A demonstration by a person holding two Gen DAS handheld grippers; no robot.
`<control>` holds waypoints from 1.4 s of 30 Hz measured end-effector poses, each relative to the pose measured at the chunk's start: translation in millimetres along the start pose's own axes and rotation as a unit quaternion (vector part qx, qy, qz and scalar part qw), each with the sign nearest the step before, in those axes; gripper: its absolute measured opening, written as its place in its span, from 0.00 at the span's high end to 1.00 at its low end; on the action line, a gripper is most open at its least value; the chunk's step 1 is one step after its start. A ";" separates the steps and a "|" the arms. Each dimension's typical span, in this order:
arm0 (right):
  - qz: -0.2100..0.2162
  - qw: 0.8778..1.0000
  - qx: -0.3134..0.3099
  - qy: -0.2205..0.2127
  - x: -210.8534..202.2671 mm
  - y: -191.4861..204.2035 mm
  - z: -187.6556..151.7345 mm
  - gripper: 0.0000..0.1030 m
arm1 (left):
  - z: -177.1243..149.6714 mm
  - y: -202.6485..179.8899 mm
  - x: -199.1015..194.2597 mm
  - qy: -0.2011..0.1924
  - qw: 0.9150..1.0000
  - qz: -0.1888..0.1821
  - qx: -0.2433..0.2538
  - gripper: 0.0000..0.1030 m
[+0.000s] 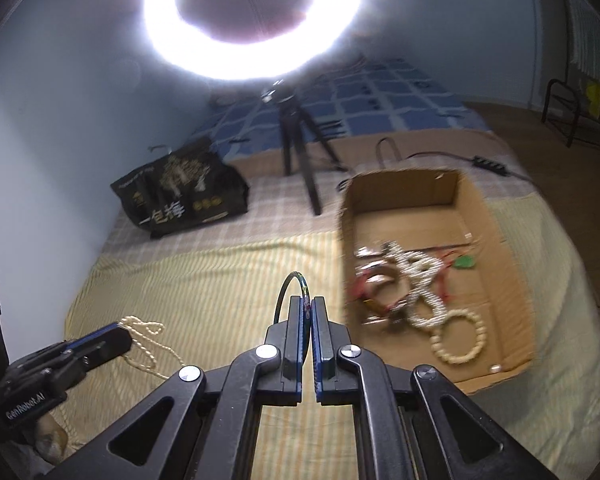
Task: Organize jewelry
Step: 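Carry the pearl strand in the left gripper and ring in the right over the box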
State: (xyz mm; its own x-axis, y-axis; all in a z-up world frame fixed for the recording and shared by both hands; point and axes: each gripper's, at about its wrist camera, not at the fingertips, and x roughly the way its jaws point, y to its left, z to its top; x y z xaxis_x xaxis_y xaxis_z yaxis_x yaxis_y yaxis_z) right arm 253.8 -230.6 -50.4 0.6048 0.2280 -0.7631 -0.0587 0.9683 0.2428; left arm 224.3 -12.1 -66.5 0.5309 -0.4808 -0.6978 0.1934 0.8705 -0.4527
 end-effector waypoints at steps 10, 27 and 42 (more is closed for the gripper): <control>-0.047 0.998 0.009 -0.029 -29.7 -50.5 4.4 0.99 | 4.6 -46.0 18.8 0.000 0.999 -0.031 0.025 0.95; -0.095 0.994 0.043 -0.015 -28.1 -122.6 3.5 0.99 | 14.2 -100.0 57.5 0.003 0.996 -0.080 0.037 0.95; -0.116 0.992 0.049 0.006 -14.0 -145.9 -5.3 0.99 | 7.8 -121.6 103.9 0.033 0.995 -0.082 0.041 0.95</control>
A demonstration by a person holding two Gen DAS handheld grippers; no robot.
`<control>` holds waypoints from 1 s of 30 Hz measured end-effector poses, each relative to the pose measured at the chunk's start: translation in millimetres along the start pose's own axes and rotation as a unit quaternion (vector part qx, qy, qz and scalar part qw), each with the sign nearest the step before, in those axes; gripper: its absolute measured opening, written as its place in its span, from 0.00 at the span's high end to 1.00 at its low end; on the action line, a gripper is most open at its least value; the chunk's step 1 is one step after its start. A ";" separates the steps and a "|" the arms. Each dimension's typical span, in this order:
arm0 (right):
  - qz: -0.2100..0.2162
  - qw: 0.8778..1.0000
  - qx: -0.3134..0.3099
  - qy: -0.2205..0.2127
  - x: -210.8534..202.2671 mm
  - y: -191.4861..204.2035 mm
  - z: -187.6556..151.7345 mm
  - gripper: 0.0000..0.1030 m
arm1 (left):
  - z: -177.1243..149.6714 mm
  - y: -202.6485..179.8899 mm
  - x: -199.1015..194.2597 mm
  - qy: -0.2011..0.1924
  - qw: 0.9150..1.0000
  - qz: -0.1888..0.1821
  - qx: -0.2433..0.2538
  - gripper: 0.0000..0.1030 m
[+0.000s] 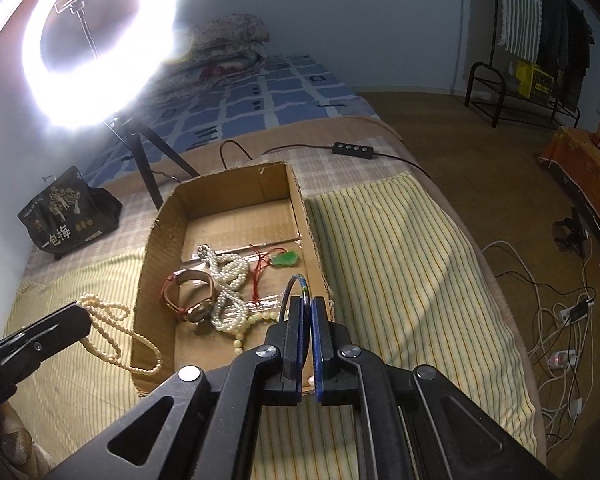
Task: Organize jewelry
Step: 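Carry the pearl strand in the left gripper and ring in the right over the box, then open the right gripper to drop the ring while the left releases the strand into the box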
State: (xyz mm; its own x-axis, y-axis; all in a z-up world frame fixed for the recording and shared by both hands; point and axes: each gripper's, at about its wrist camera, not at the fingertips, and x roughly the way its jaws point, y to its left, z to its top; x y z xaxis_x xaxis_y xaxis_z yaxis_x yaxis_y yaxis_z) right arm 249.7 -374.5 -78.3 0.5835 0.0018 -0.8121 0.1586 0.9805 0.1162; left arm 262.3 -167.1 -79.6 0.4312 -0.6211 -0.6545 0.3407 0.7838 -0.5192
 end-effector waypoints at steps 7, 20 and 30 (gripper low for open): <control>0.000 1.000 0.002 0.010 7.8 -1.4 -2.0 0.99 | -1.7 2.1 5.2 0.007 1.000 0.011 -0.003 0.95; 0.002 1.000 0.000 0.012 8.0 2.3 -4.2 0.78 | -1.4 6.6 1.2 0.009 1.000 0.020 -0.008 0.95; -0.002 1.000 -0.009 0.011 4.9 7.7 -7.4 0.69 | -6.8 2.3 -7.5 0.004 0.999 0.040 0.013 0.95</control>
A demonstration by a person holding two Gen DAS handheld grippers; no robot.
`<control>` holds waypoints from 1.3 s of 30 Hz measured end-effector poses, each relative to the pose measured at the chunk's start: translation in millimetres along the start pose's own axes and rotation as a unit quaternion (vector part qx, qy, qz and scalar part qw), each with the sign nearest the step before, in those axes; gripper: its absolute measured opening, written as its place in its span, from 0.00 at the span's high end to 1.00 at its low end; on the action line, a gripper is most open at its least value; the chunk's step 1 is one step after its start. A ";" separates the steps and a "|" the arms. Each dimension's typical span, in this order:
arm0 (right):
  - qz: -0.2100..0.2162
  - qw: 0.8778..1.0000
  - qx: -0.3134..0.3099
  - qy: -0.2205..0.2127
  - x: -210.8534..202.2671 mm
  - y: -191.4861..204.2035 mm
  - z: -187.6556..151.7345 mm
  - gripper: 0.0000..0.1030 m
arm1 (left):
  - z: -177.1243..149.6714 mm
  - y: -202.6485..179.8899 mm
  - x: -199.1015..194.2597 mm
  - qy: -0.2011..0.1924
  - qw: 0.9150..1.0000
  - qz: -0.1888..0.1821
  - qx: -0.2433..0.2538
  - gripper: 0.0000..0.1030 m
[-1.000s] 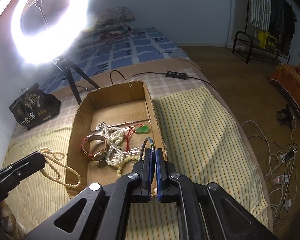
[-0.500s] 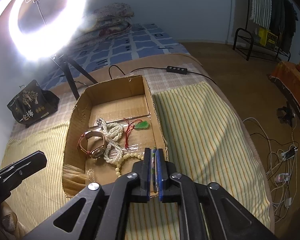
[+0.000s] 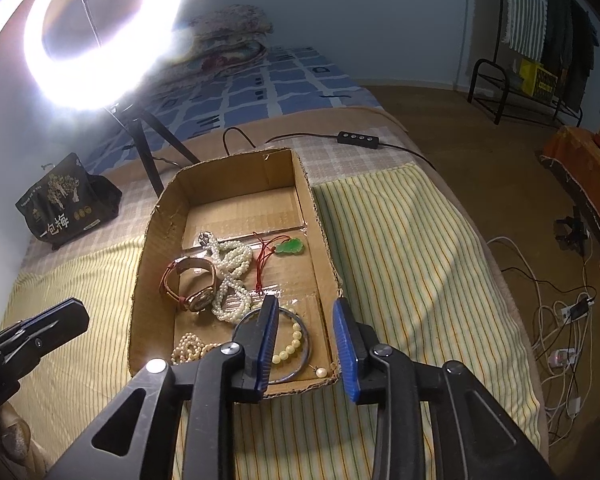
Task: Organize jewelry
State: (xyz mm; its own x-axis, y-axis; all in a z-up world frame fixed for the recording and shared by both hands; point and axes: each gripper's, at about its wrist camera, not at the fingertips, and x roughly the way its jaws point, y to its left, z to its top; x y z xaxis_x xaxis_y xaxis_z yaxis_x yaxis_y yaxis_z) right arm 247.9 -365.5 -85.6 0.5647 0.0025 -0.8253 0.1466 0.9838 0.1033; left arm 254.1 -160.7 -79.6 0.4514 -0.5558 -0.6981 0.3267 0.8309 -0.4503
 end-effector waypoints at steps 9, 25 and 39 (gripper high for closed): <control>-0.008 1.000 -0.005 -0.017 -12.4 7.2 -1.4 0.52 | -3.4 -2.1 -17.5 -0.015 0.999 0.019 0.023 0.95; -0.011 0.997 -0.029 -0.074 -71.5 30.9 -15.7 0.37 | -25.0 -9.4 -73.9 -0.056 0.995 0.050 0.070 0.94; -0.011 0.991 -0.051 -0.124 -121.8 47.8 -36.2 0.18 | -59.4 -32.0 -126.9 -0.102 0.983 0.086 0.122 0.39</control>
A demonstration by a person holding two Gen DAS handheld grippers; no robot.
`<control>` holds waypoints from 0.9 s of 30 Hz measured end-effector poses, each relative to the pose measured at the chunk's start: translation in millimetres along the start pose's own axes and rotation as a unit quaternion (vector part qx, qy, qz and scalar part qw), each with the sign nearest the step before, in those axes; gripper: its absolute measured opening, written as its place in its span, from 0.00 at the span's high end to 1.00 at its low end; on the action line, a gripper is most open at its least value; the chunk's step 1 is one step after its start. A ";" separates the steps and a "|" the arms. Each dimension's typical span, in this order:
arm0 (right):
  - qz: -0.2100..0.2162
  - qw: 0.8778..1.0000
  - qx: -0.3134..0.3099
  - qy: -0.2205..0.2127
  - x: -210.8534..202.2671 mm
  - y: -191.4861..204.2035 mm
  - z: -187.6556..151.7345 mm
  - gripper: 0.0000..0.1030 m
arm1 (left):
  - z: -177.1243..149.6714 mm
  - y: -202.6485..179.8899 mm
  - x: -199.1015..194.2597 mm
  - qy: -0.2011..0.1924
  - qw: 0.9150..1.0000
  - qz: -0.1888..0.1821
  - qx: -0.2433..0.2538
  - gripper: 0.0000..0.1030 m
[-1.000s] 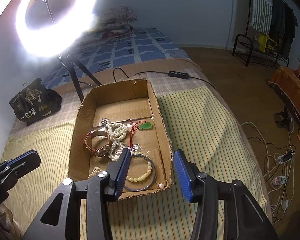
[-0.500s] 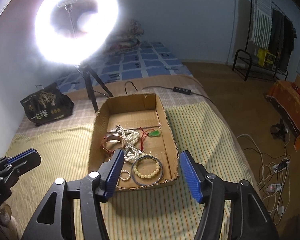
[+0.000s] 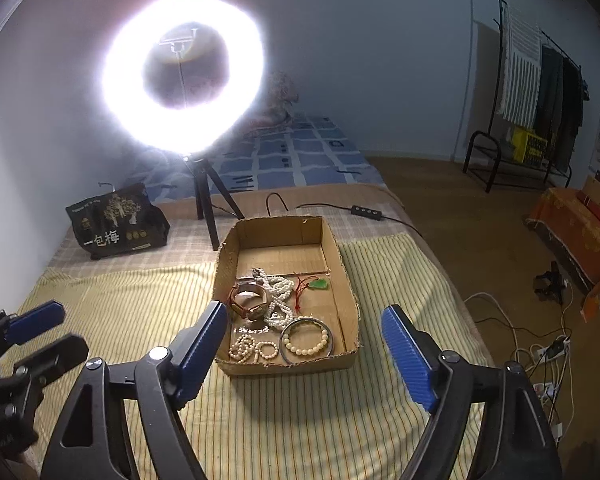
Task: Organize jewelry
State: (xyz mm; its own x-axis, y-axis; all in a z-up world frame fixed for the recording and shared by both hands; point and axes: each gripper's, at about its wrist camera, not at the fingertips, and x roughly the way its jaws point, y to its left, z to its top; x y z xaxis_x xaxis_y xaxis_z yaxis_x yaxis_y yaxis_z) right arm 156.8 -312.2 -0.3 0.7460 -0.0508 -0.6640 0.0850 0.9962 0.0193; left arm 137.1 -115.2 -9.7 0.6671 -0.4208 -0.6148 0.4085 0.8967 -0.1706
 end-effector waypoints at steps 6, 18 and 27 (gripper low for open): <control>-0.007 1.000 -0.018 -0.015 -19.6 5.6 -6.5 0.09 | -9.8 -2.9 -23.1 -0.008 1.000 0.026 0.009 0.23; -0.031 0.997 -0.045 -0.050 -42.1 7.0 -26.7 0.00 | -18.9 -6.8 -41.9 -0.019 0.997 0.079 0.017 0.11; -0.050 0.996 -0.042 -0.068 -49.7 -4.9 -36.6 0.00 | -27.2 -19.0 -47.3 -0.043 0.993 0.098 0.041 0.00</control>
State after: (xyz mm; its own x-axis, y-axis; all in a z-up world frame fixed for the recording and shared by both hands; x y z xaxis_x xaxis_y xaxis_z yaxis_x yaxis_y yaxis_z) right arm 95.1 -312.0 5.3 0.8194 -0.1534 -0.5524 0.1124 0.9878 -0.1077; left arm 80.8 -108.6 1.7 0.7886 -0.2518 -0.5609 0.3119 0.9501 0.0121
